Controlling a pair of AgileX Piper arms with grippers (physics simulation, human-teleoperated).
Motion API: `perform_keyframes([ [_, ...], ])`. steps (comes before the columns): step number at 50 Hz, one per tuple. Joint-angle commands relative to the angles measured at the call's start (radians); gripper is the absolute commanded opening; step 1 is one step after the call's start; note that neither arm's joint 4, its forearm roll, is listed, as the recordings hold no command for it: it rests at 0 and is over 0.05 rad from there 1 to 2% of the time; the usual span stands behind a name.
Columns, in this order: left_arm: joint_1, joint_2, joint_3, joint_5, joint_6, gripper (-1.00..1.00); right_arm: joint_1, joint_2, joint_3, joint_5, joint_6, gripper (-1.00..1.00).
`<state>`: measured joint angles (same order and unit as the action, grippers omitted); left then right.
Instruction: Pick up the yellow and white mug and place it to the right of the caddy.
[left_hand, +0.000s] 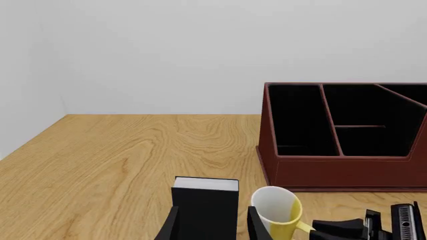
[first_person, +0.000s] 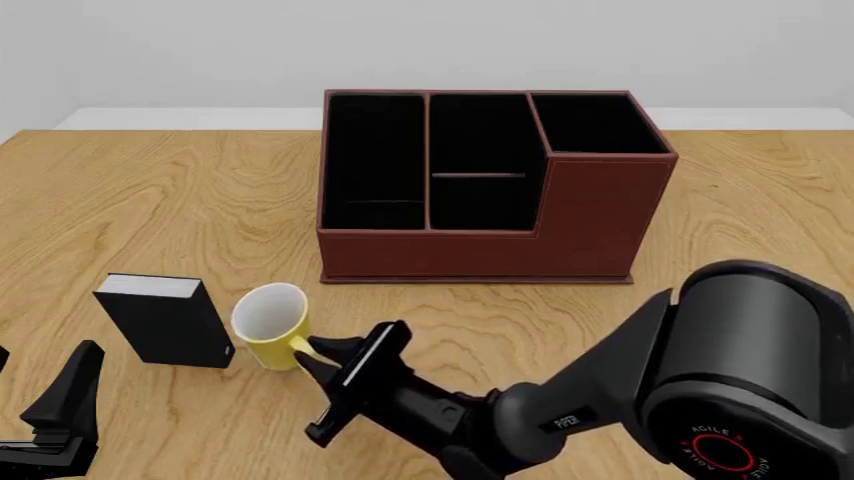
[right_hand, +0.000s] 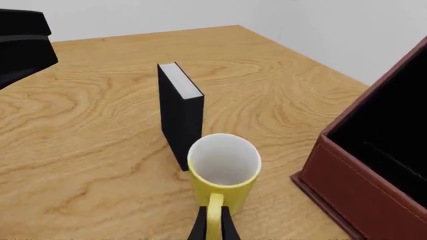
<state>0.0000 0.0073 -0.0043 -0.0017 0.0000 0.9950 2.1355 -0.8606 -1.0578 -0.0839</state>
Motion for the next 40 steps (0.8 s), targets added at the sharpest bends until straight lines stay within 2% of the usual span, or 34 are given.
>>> perform_keyframes([
  [1, 0.0, 0.0, 0.0, 0.0, 0.0, 1.0, -0.006, -0.016, 0.017, -0.005, -0.005, -1.0],
  [29, 0.0, 0.0, 0.0, 0.0, 0.0, 1.0, -0.013, -0.101, 0.082, -0.034, -0.019, -1.0],
  [40, 0.0, 0.0, 0.0, 0.0, 0.0, 1.0, -0.012, -0.177, 0.121, -0.029, -0.031, -1.0],
])
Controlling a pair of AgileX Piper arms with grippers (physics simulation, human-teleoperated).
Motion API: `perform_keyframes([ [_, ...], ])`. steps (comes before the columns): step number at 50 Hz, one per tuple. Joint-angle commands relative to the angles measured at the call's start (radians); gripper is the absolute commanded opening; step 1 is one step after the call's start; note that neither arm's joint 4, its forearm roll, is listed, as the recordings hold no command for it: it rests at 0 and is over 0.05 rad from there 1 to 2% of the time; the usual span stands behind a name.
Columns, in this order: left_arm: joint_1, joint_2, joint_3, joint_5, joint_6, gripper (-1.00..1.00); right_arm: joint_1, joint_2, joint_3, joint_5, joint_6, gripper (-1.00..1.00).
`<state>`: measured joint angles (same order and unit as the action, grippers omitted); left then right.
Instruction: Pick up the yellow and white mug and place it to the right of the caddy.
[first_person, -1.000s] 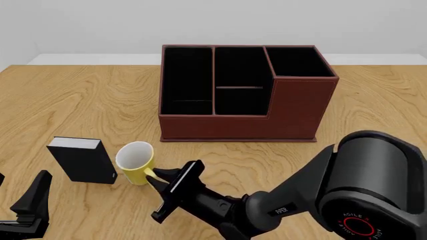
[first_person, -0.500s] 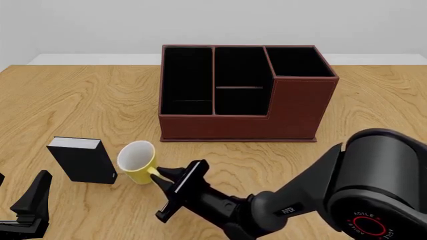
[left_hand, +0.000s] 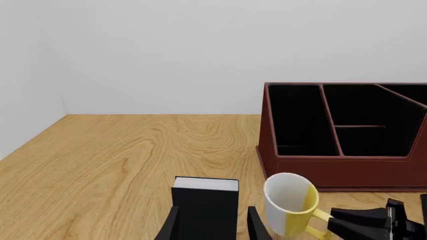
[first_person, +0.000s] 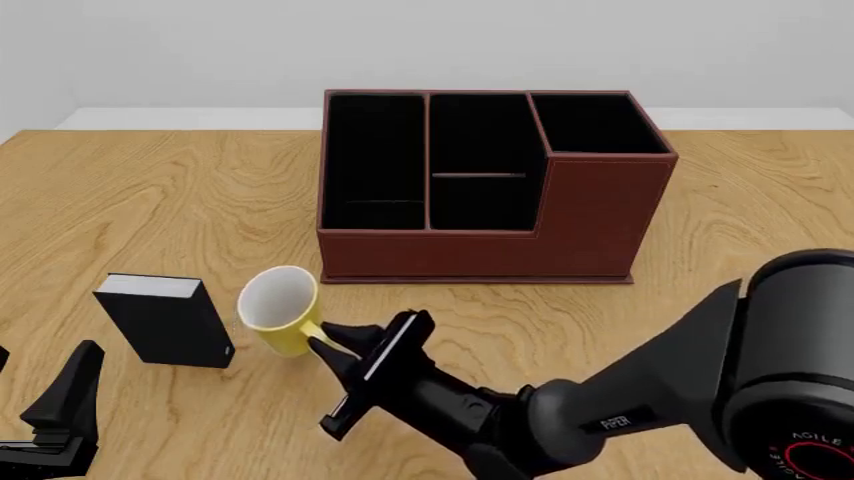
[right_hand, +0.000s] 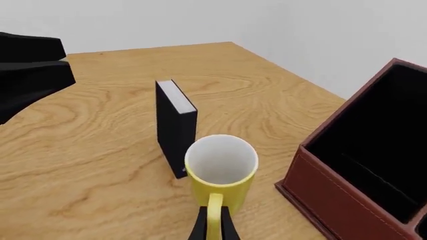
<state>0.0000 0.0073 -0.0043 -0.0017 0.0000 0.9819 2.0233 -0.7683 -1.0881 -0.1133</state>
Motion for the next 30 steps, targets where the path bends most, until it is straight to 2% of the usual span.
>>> perform_keyframes([
  [1, 0.0, 0.0, 0.0, 0.0, 0.0, 1.0, 0.003, -0.071, 0.031, 0.002, -0.003, -1.0],
  [30, 0.0, 0.0, 0.0, 0.0, 0.0, 1.0, 0.003, -0.295, 0.119, 0.078, -0.018, -1.0],
])
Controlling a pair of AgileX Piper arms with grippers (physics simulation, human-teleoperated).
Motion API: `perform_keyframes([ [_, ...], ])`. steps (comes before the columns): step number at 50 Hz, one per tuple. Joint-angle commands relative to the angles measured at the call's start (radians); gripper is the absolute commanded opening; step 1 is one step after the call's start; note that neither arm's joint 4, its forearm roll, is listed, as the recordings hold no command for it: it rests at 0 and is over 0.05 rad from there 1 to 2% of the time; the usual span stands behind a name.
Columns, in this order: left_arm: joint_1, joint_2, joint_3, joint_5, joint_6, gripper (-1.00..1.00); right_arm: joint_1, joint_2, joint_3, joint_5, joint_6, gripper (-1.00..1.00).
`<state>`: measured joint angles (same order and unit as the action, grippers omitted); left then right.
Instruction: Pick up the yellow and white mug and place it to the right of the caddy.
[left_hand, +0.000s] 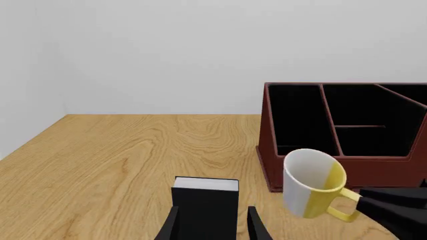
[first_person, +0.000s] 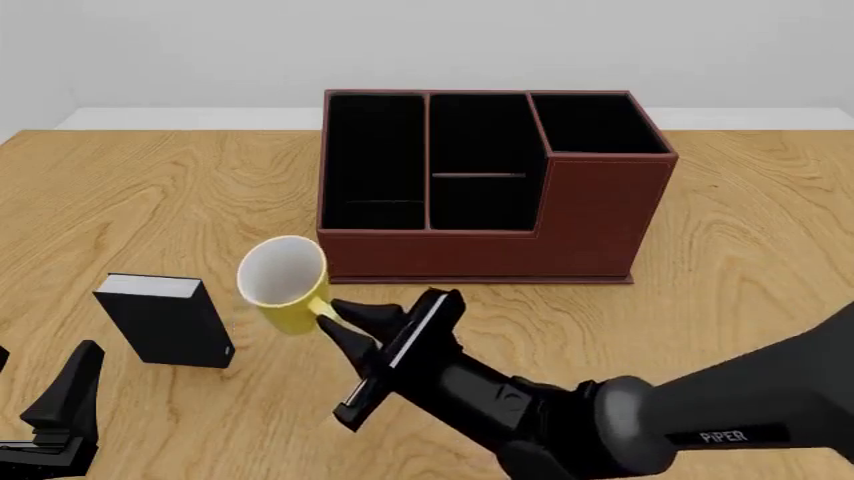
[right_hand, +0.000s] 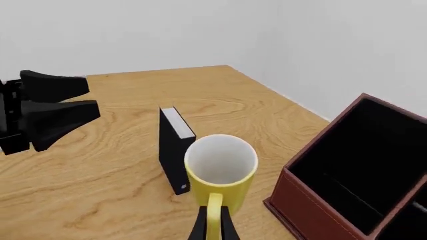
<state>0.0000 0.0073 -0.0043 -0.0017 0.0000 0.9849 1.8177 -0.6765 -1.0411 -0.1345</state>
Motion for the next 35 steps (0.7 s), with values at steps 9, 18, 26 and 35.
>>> perform_keyframes([
  [9, 0.0, 0.0, 0.0, 0.0, 0.0, 1.0, -0.001, -0.158, 0.047, 0.06, -0.012, -1.0],
  [18, 0.0, 0.0, 0.0, 0.0, 0.0, 1.0, -0.001, -0.23, 0.054, 0.099, -0.037, -1.0],
  [26, 0.0, 0.0, 0.0, 0.0, 0.0, 1.0, 0.001, -0.279, 0.058, 0.126, -0.046, -1.0],
  [35, 0.0, 0.0, 0.0, 0.0, 0.0, 1.0, 0.002, -0.323, 0.066, 0.144, -0.056, -1.0],
])
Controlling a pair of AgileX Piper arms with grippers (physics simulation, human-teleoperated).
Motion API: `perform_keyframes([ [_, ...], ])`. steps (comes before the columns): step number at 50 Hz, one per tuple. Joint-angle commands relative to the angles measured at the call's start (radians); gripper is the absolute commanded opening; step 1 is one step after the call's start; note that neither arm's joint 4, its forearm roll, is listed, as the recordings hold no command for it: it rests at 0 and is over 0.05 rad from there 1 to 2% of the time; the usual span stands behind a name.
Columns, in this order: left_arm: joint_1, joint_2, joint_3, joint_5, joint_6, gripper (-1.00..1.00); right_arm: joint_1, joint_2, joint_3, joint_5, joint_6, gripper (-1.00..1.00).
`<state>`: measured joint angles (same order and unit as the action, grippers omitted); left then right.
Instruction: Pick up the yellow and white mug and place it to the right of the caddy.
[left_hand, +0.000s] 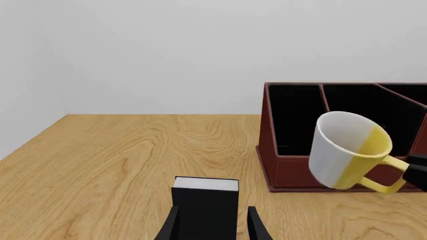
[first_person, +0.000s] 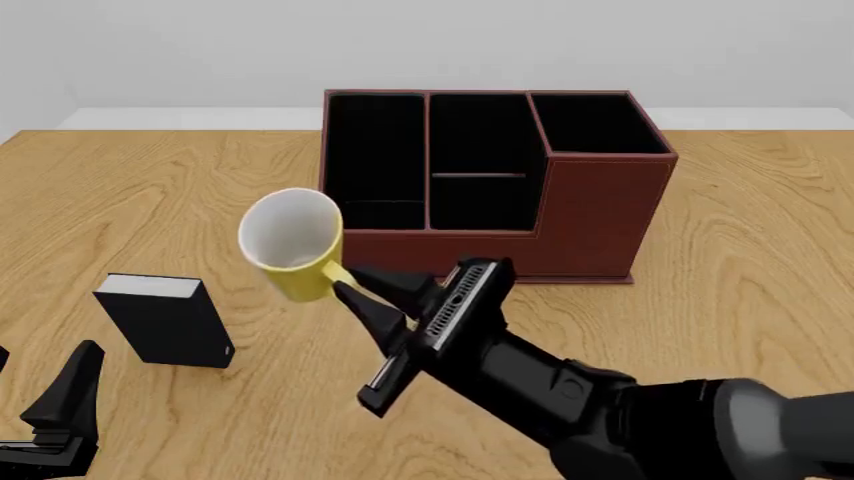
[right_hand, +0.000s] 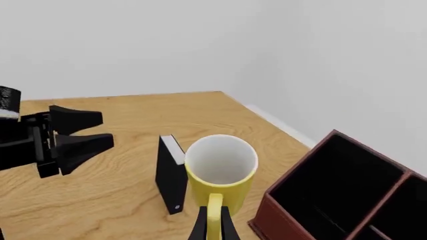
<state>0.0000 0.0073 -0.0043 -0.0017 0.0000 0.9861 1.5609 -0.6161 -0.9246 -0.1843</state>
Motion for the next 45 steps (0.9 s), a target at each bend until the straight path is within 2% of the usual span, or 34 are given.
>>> perform_keyframes([
  [1, 0.0, 0.0, 0.0, 0.0, 0.0, 1.0, -0.001, -0.069, 0.007, 0.029, -0.009, -1.0],
  [45, 0.0, 0.0, 0.0, 0.0, 0.0, 1.0, -0.066, -0.351, 0.049, 0.17, -0.072, -1.0],
])
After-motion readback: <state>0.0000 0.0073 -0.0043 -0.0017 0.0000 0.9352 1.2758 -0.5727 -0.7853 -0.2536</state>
